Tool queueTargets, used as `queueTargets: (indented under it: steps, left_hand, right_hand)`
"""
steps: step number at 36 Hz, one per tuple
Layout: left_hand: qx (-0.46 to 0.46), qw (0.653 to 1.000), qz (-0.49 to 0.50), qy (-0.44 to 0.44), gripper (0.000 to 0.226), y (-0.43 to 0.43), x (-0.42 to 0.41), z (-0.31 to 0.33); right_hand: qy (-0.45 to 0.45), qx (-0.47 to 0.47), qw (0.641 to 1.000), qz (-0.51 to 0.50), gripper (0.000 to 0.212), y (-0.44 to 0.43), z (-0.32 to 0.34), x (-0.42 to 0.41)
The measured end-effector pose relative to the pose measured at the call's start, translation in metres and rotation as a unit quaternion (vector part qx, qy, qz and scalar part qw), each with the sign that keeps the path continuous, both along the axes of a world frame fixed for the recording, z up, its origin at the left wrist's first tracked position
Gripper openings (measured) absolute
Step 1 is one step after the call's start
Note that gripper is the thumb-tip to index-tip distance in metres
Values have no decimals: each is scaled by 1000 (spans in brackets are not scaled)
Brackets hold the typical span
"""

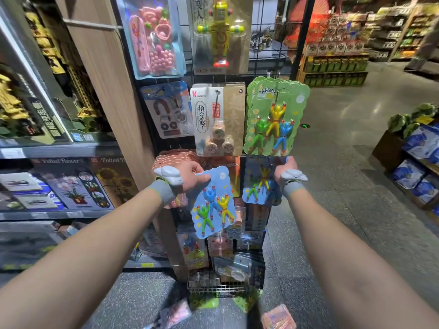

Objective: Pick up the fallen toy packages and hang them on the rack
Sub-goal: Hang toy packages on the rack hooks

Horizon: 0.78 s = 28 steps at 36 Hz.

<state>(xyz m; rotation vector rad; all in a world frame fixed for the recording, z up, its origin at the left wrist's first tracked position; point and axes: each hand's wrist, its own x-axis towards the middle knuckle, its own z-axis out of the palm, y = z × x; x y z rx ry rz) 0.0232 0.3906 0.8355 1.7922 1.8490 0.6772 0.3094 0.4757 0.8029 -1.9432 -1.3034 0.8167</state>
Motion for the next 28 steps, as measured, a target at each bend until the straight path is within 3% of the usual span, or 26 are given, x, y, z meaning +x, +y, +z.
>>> queueTargets:
  steps: [4,8,12,21,28]
  left_hand:
    - [0,1000,-1,6,25,3,-1,0]
    - [-6,1000,-3,8,24,8,-2,-1]
    - [-6,1000,2,2,24,13,-3,-5]
    - [-7,1000,-4,2,24,14,0,-3]
    - [-10,1000,-14,14,23,6,5,-2]
  right_hand:
    - [13,19,1000,-4,38,9,-3,0]
    - [7,22,1000,10,53,20,-6,3]
    - [7,45,999,1,43,25,-11,1]
    - [19,47,998,-29,42,31,-22,-2]
    - [-6,-9,1000,-29,34,22,-19,1]
